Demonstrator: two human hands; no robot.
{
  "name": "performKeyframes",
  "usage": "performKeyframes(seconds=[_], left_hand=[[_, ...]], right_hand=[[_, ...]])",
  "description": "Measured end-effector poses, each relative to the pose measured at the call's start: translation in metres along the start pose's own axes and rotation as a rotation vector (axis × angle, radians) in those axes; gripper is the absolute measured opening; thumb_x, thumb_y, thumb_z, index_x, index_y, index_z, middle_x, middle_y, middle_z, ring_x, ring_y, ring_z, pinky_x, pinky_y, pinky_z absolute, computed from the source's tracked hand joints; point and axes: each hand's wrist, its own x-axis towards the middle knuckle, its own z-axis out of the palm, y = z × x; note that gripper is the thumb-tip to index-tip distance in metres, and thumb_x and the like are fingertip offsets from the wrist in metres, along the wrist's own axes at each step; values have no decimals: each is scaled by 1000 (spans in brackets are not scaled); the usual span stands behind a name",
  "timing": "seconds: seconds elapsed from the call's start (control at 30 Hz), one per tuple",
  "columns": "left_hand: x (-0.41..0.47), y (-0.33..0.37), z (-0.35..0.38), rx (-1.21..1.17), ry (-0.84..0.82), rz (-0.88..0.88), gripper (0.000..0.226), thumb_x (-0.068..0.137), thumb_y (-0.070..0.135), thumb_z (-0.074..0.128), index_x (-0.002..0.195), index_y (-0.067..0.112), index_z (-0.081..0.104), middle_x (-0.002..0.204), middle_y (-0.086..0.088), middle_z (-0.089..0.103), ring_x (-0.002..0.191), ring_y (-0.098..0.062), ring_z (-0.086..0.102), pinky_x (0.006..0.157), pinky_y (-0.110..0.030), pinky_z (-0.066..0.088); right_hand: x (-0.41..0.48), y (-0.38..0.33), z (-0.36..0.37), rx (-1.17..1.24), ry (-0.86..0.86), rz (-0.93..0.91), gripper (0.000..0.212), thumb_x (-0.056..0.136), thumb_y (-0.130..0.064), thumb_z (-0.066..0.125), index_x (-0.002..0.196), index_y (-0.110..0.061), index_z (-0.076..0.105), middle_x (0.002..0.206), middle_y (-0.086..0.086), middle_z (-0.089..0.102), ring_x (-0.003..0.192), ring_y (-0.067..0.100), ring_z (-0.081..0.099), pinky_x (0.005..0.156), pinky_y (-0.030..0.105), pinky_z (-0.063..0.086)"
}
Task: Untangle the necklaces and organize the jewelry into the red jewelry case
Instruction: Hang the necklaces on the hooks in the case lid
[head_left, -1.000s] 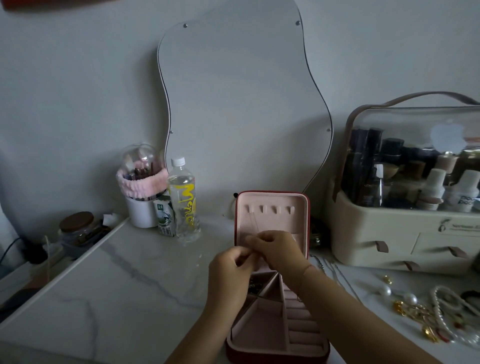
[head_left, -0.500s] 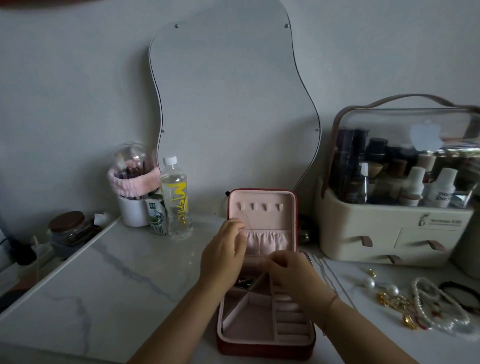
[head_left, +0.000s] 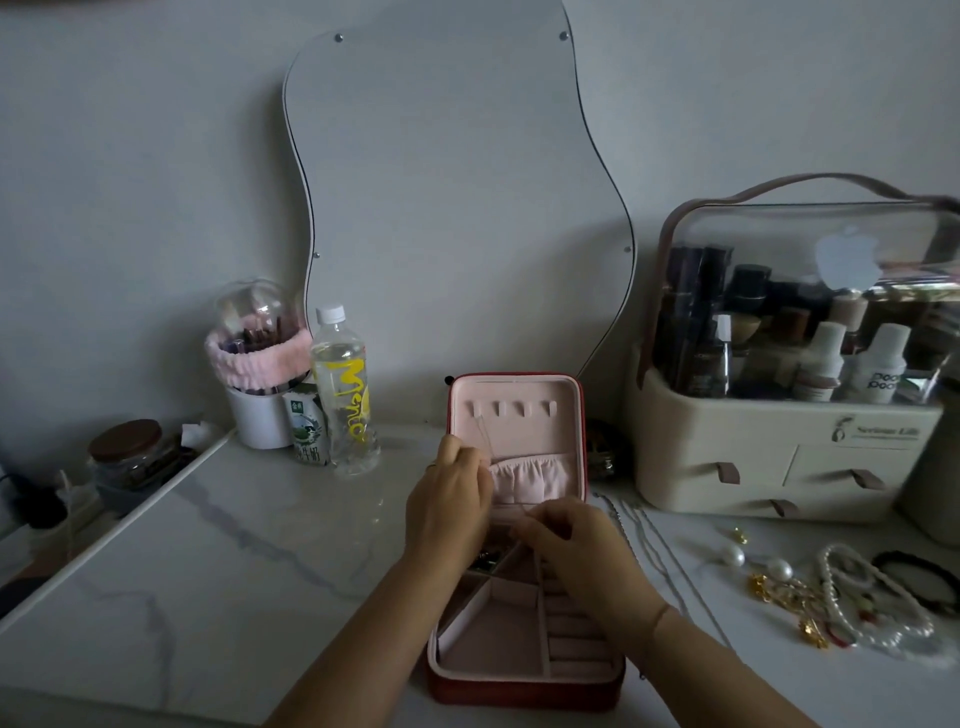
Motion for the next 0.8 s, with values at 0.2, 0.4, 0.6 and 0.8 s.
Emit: performKeyframes(seconds=[0.2, 0.4, 0.6, 0.8], left_hand=[[-1, -2, -1, -88, 54, -59, 32, 99, 31, 38, 87, 10, 60, 101, -6, 41, 83, -26, 51, 64, -32, 35], [-3, 0, -4, -385, 31, -159, 30, 101, 29, 34, 88, 8, 51, 97, -6, 42, 85, -25, 52, 73, -38, 44], [-2, -4, 0, -402, 48, -149, 31, 101, 32, 35, 94, 8, 54, 95, -1, 42, 82, -21, 51, 65, -29, 34], [-2, -7, 1, -332, 88, -90, 48, 98, 37, 29, 89, 2, 61, 98, -11, 44, 81, -34, 54, 66, -38, 41]], right_hand=[[22, -21, -14, 195, -1, -41, 22, 95, -18, 51, 86, -11, 69, 62, -5, 60, 48, -3, 51, 51, 11, 42], [64, -57, -21, 319, 64, -143, 25, 97, -15, 48, 88, -4, 69, 73, 8, 68, 59, 9, 61, 60, 17, 51], [82, -55, -2, 297, 29, -94, 23, 96, -11, 50, 91, 2, 68, 76, 11, 67, 65, 15, 61, 61, 16, 52], [78, -33, 5, 231, -42, -42, 18, 95, -4, 49, 99, -4, 66, 80, 7, 69, 67, 11, 66, 64, 16, 54]])
